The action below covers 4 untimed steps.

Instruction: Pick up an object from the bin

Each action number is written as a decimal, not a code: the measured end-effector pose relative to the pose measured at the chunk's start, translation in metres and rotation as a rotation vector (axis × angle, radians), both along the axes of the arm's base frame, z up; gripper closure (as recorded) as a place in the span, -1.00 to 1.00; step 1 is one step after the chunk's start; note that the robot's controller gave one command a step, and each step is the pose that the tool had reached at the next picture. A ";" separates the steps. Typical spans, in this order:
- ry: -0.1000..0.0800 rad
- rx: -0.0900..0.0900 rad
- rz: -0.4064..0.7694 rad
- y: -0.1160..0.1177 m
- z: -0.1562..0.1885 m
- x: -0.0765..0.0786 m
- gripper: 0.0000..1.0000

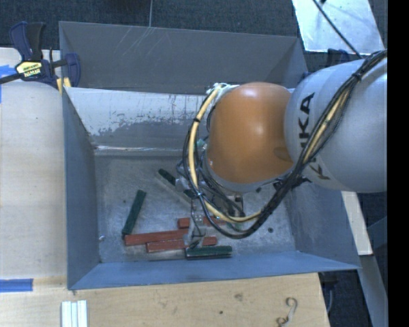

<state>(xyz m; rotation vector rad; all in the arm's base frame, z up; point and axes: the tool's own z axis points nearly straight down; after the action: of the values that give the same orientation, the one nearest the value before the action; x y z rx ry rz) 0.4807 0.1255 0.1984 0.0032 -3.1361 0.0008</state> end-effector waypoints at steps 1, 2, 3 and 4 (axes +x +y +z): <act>-0.001 0.000 0.023 0.006 -0.131 0.015 -1.00; -0.004 0.002 0.023 0.007 -0.125 0.016 1.00; -0.015 0.002 0.016 0.003 -0.069 0.043 1.00; -0.019 0.003 0.192 0.006 0.125 0.070 1.00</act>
Offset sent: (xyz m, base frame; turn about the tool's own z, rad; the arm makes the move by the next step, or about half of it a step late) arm 0.0156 0.0070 -0.1281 -0.0237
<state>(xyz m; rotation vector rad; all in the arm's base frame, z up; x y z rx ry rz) 0.5504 0.1318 0.3239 0.3062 -3.1406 -0.0028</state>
